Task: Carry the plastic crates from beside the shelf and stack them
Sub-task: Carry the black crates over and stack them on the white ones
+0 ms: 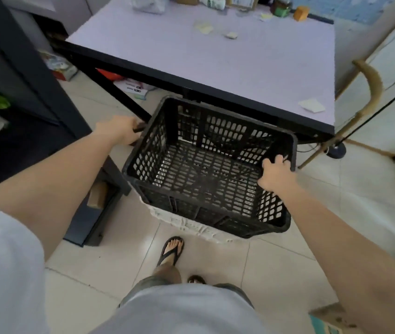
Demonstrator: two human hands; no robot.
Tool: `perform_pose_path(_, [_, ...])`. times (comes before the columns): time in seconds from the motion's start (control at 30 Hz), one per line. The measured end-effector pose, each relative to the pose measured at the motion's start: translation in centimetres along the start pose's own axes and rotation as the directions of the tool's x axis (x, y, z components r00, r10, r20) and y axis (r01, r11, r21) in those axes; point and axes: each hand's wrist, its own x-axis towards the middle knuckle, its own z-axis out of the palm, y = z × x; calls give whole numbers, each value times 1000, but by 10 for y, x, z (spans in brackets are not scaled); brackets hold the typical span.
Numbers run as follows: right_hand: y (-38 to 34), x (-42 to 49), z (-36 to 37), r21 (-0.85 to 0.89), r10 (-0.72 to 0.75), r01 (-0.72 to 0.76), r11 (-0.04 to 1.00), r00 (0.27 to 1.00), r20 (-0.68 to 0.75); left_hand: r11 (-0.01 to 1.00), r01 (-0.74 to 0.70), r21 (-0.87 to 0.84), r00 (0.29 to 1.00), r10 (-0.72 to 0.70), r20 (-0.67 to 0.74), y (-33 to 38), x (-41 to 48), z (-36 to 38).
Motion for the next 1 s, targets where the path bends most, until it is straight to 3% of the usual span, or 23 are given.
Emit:
perform_pose_path(0.2, [-98, -29, -29, -103, -377, 390, 915, 918, 126, 979, 204, -10, 976, -205, -70, -52, -122, -1])
perform_pose_path(0.47, [-277, -149, -38, -217, -764, 773, 597, 630, 141, 888, 452, -82, 892, -450, 47, -179, -290, 19])
perform_pose_path(0.77, [-479, -353, 25, -277, -902, 927, 253, 330, 279, 648, 739, -183, 667, -742, 68, -342, -477, 84])
perform_pose_path(1.0, [-621, -486, 102, -246, -922, 962, 117, 197, 332, 564, 794, -227, 595, -797, 103, -473, -579, 120])
